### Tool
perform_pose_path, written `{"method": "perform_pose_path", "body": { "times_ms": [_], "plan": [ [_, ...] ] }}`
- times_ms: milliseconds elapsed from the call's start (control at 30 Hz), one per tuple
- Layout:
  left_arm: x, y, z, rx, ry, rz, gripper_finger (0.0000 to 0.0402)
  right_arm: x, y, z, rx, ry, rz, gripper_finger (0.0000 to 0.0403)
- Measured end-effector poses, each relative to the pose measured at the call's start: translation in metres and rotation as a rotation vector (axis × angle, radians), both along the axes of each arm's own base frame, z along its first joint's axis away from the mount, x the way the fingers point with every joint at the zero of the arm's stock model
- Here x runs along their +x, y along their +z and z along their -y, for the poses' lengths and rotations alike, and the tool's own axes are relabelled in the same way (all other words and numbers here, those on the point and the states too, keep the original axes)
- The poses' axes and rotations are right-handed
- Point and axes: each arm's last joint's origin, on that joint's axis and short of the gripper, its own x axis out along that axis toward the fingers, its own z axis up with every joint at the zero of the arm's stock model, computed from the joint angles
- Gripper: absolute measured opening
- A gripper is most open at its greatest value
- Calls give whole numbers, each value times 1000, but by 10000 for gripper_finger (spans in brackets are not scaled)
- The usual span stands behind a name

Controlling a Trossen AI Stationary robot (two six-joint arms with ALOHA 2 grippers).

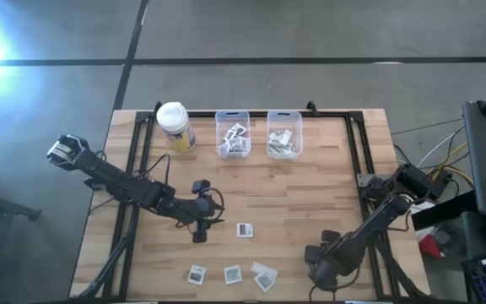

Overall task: Pick & Place First Aid Supplies
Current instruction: Put the bandage into the right transparent bin

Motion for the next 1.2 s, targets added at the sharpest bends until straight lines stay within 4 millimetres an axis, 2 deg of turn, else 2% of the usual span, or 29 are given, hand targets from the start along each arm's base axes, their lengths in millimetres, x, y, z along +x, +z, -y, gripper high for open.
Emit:
{"method": "perform_pose_path", "body": {
  "times_ms": [367, 600, 933, 1200],
  "plan": [
    [-5, -14, -2, -16, 24, -43, 165, -1, -3, 3, -38, -143, 20, 130],
    [-5, -15, -2, -23, 26, -47, 165, 0, -2, 2, -42, -187, 24, 99],
    [-5, -15, -2, -22, 25, -47, 165, 8, 10, -5, -34, -141, 49, 16],
    [-6, -16, -1, -27, 17, -54, 165, 14, 30, -8, -118, -134, 88, 8]
  ]
}}
